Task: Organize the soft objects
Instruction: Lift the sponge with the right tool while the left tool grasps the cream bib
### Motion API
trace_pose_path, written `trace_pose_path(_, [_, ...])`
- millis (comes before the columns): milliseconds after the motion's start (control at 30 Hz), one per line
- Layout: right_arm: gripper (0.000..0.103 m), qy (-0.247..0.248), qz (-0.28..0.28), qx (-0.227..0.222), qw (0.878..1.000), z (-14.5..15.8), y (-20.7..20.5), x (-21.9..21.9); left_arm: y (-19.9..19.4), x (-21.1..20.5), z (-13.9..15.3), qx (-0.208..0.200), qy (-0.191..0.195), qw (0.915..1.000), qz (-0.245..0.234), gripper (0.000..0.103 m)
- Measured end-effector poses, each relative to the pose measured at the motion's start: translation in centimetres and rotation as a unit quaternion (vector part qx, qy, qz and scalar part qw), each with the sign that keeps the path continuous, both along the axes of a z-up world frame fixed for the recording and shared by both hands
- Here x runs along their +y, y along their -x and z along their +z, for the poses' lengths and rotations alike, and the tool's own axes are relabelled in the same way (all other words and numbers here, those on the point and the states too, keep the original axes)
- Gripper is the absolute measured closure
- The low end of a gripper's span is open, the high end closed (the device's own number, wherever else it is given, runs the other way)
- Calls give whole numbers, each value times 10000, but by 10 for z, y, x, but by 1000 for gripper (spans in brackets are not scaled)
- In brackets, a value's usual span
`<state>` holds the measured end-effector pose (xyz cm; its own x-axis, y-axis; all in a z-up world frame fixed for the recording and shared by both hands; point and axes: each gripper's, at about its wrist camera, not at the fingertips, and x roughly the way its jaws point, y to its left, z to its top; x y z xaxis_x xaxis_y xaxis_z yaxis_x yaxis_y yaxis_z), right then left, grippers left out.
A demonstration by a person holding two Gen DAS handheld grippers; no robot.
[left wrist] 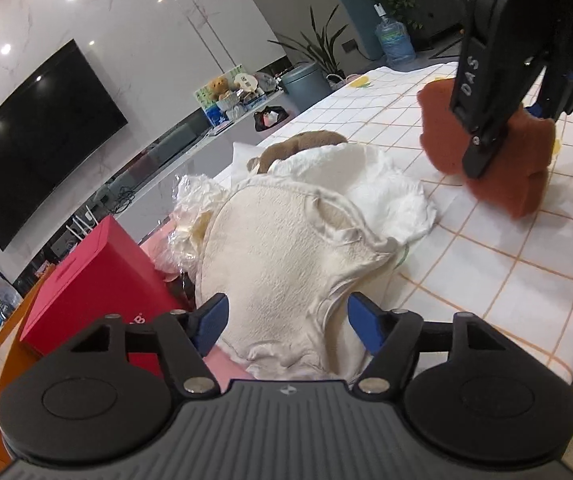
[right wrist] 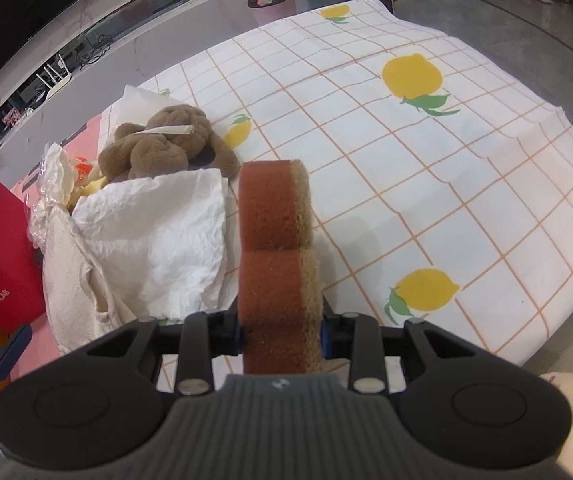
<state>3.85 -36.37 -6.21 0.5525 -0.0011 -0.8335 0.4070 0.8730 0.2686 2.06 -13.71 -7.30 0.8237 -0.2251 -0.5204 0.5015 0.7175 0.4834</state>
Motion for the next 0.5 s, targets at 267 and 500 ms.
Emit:
trace_pose_path(267, [71,-46,44,-34,10000,0,1,1,-6,-15,-15,14,-336,9994,-80,59])
trace_pose_path(500, [71,-164,150,-96,9997,2,1,2,-10,-12,-18,358,118,9993,31,93])
